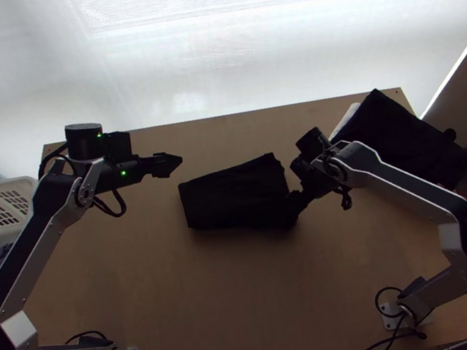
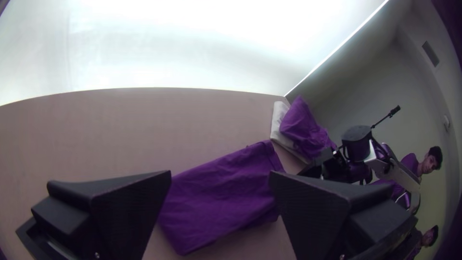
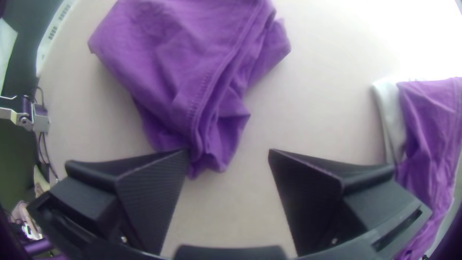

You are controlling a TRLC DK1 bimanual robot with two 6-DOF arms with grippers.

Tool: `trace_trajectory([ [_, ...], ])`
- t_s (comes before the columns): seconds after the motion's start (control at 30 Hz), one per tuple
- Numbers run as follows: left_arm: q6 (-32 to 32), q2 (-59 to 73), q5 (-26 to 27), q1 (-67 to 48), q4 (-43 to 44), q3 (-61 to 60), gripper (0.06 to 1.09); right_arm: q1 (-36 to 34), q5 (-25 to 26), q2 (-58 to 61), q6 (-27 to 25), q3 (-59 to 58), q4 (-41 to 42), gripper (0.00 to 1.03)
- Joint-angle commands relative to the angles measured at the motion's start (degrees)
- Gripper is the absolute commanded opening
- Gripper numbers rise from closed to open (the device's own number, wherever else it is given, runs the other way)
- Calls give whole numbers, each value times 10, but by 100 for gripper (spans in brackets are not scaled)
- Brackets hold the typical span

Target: Fold the t-shirt

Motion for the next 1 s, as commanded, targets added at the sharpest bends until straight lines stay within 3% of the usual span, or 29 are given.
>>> trace_trajectory([
  [0.0,2,-11,-1,3,-26,-15,104,-13,39,-63,-7,40,-24,94],
  [0.1,0,-18,-35,-14,-22,-38,104,-7,39,-78,1,62,15,95],
  [0.23,4,-29,-65,-40,0,-82,104,34,42,-62,5,48,196,95],
  [0.43,-3,-66,-66,-33,11,-120,104,109,54,34,5,48,363,95],
  [0.73,-1,-92,-66,-9,1,-131,104,96,53,157,62,-28,424,95],
  [0.97,-2,-98,-66,-1,4,-132,104,93,61,210,63,-38,474,99],
])
